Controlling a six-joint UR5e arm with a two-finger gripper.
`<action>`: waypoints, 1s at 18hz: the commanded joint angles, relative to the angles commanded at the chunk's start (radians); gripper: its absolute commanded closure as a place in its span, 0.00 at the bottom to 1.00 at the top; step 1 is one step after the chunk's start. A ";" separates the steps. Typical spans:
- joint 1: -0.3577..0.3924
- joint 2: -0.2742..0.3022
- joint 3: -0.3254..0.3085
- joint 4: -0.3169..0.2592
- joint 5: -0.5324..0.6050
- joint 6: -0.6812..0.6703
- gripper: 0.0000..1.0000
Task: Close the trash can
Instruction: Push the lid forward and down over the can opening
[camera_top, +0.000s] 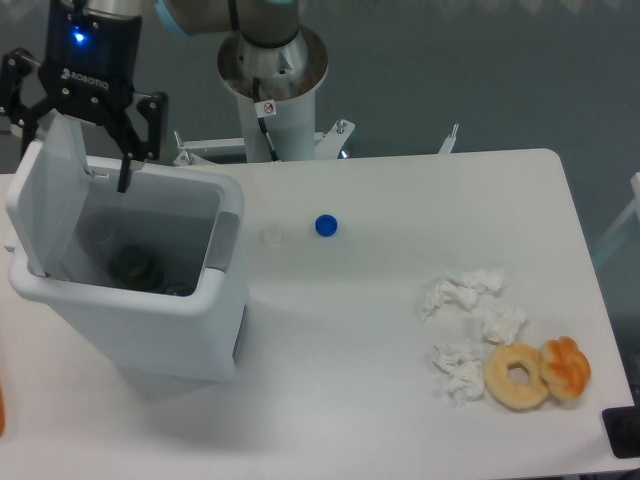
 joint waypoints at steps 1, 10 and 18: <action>0.012 0.000 0.000 0.000 0.000 0.000 0.00; 0.040 -0.023 -0.008 0.002 0.015 0.021 0.00; 0.087 -0.043 -0.020 0.003 0.054 0.058 0.00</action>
